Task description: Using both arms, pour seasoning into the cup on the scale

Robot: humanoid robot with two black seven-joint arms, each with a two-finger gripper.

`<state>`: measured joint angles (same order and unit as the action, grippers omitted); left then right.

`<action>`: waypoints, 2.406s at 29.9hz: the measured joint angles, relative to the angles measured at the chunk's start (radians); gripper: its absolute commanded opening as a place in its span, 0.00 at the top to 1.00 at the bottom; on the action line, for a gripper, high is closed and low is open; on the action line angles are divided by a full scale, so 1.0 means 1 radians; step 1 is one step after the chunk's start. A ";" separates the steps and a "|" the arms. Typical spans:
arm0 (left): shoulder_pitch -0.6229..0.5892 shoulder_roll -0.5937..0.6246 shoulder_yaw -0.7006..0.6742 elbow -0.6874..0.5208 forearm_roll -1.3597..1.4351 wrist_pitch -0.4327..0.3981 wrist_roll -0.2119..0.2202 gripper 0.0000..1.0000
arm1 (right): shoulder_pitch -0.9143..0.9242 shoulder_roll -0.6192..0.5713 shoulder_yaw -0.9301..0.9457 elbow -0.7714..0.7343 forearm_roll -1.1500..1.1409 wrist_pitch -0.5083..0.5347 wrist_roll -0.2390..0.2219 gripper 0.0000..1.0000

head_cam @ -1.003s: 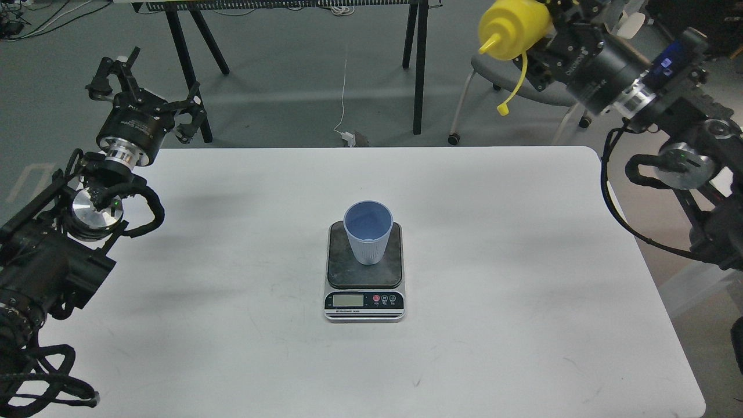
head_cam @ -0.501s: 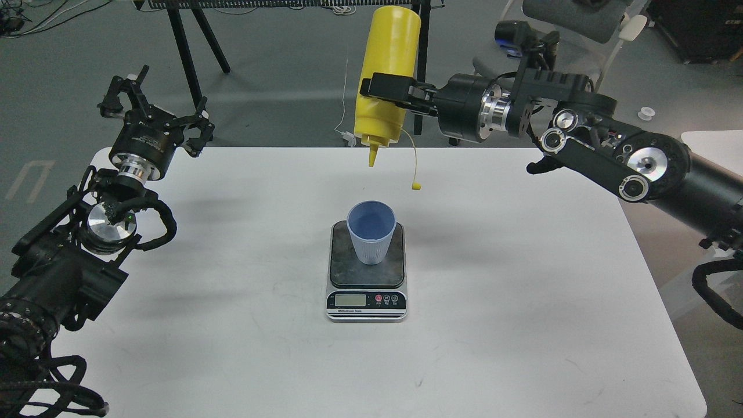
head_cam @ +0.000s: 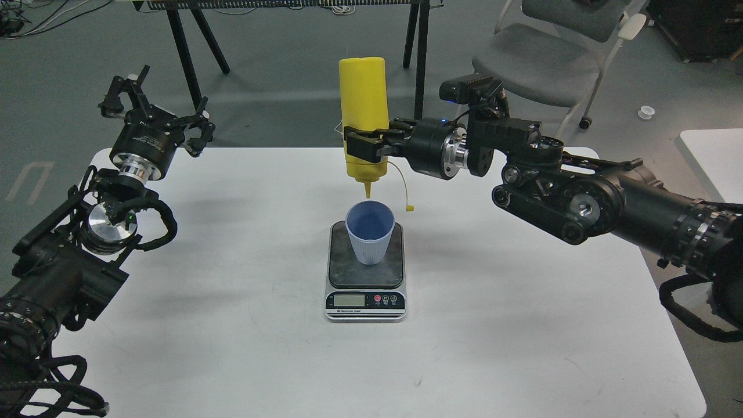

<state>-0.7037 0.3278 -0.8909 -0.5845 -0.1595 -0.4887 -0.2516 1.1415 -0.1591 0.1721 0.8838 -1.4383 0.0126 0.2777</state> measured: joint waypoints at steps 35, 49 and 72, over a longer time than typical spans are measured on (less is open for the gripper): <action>-0.004 0.033 0.009 -0.009 0.003 0.000 0.009 0.01 | -0.033 -0.266 0.186 0.136 0.592 0.231 0.040 0.58; -0.002 0.037 0.002 -0.010 0.000 0.000 0.012 0.01 | -0.322 -0.483 0.367 0.133 1.388 0.475 0.043 0.58; 0.024 0.056 0.011 -0.009 0.006 0.000 0.011 0.01 | -0.923 -0.225 0.667 0.135 1.819 0.476 0.050 0.57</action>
<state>-0.6794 0.3834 -0.8799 -0.5938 -0.1538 -0.4887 -0.2409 0.2181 -0.3844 0.8394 1.0189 0.3808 0.4886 0.3279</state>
